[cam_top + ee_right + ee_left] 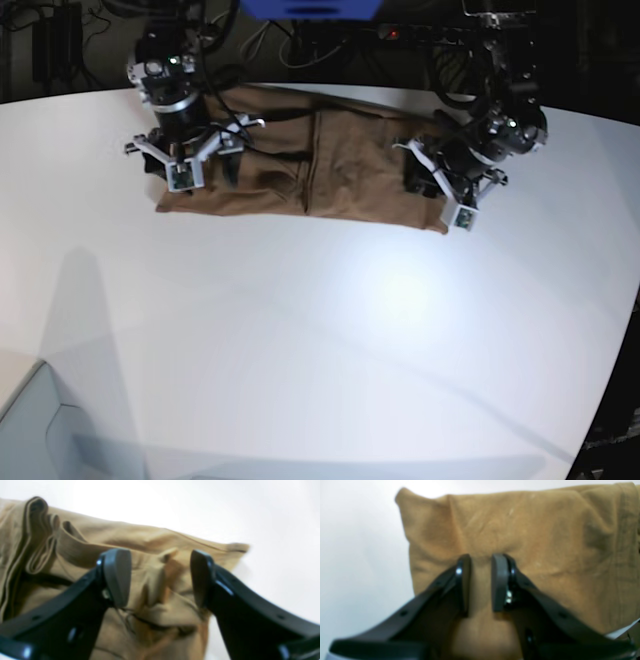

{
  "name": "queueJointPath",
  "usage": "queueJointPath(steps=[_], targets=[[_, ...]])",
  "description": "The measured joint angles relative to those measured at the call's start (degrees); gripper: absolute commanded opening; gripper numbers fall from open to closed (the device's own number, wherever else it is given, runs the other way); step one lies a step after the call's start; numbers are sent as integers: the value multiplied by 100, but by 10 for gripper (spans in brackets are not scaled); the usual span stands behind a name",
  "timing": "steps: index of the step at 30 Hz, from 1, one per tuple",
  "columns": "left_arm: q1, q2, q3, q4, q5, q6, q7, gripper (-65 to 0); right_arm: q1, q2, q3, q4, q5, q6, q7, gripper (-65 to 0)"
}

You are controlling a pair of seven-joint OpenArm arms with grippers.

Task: Layout the t-shirt on the table in an organized manner, then fold the t-shirt properly
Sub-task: 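Release the folded end and regrasp the strip ends with both grippers, then lift the strip end with the right gripper and fold it over the left end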

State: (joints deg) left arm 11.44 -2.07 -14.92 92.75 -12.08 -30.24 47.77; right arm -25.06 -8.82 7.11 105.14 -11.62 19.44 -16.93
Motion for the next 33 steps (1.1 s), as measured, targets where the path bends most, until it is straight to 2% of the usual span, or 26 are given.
queueJointPath(steps=[4, 10, 22, 28, 30, 33], targets=[[-2, 2, 0, 7, 0, 0, 2, -503, -87, -7, 219, 83, 9, 2, 2, -217], [-2, 2, 0, 0, 2, 0, 0, -503, 48, -7, 691, -566, 11, 4, -24, -216], [50, 35, 2, 50, 20, 2, -11, -503, 138, -9, 708, -911, 55, -4, 168, -219], [107, 37, 0, 101, 22, 2, 0, -503, 284, -7, 708, -894, 188, -4, -380, -223], [107, 35, -4, 101, 20, 2, 0, -503, 402, -9, 708, -992, 245, -9, -452, -249], [107, 35, -4, 101, 20, 2, 0, -503, 520, -7, 680, -1147, 306, -22, -420, -374]])
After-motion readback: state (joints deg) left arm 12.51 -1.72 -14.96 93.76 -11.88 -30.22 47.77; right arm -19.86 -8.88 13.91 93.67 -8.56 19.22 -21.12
